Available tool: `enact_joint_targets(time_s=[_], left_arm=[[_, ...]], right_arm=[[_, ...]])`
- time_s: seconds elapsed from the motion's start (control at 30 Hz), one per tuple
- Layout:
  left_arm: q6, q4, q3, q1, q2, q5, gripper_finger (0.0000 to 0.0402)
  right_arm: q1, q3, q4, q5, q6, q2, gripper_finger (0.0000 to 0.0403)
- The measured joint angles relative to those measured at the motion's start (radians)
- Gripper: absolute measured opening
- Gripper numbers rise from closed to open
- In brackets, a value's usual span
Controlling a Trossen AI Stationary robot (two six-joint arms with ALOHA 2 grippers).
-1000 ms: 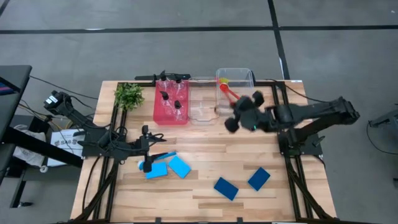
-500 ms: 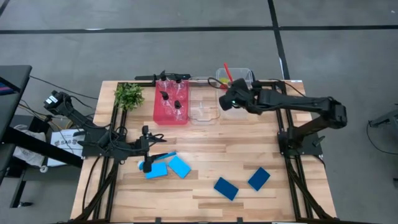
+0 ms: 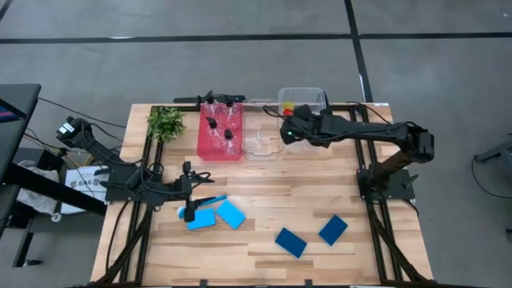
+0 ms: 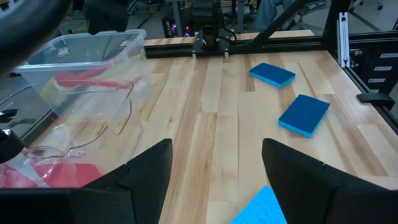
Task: Pick & Place Kitchen Sink Supplies
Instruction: Put the blue dish brush into the right transparent bin
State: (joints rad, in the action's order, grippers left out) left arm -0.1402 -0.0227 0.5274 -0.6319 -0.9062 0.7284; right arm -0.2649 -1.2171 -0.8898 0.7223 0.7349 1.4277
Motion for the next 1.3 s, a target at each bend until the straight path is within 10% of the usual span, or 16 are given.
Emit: enact_joint_targets(time_s=[0.4,0.83,1.3], left_arm=[[0.000,0.000,0.000,0.000,0.000,0.000,0.0250],[0.000,0.001,0.000,0.000,0.000,-0.078,0.0250],[-0.241,-0.165,0.000,0.000,0.000,-0.051,0.0250]], right_arm=[[0.095,0.000,0.005,0.119,-0.080,-0.116,0.0056],[0.460,0.000,0.007,0.352,-0.080,-0.202,0.0056],[0.822,0.000,0.007,0.376,-0.067,-0.086,0.0056]])
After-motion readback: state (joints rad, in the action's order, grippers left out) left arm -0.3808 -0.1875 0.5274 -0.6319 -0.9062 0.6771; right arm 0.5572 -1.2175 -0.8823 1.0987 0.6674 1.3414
